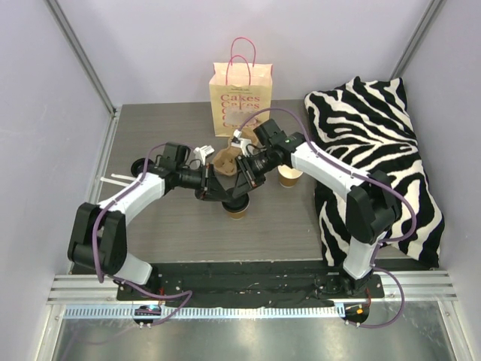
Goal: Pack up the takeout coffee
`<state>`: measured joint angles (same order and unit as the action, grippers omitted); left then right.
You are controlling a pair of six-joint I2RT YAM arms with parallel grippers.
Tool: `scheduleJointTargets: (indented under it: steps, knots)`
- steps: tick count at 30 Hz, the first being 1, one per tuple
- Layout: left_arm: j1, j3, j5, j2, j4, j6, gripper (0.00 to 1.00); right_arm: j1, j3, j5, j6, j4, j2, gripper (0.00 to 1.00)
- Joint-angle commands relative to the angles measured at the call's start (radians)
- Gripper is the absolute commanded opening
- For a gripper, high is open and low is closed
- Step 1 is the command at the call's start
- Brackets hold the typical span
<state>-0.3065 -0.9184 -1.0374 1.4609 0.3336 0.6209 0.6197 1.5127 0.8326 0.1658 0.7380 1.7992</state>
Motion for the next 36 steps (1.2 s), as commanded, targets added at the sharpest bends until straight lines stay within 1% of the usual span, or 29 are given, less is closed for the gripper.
scheduleJointTargets:
  steps: [1,5,11,15,20,24,36]
  knots:
    - [-0.011,-0.046,-0.015,0.056,-0.061,0.019,0.10,0.000,-0.034,0.023,0.100,-0.124,0.011,0.17]
    - [-0.032,-0.063,-0.006,0.087,-0.064,0.019,0.04,-0.003,-0.074,0.016,0.106,-0.129,0.029,0.15]
    - [-0.040,-0.062,0.017,0.128,-0.065,0.013,0.02,-0.029,-0.131,-0.003,0.093,-0.131,0.064,0.13]
    - [-0.040,-0.056,0.048,0.144,-0.050,-0.003,0.01,-0.038,-0.152,0.000,0.092,-0.132,0.089,0.11]
    - [-0.042,-0.053,0.083,0.180,-0.021,-0.019,0.00,-0.041,-0.175,0.002,0.090,-0.134,0.101,0.11]
    - [-0.040,-0.065,0.120,0.223,0.027,-0.069,0.00,-0.054,-0.181,0.003,0.092,-0.140,0.130,0.11]
    - [-0.040,-0.025,0.114,0.295,0.062,-0.167,0.00,-0.086,-0.227,-0.012,0.066,-0.163,0.198,0.10]
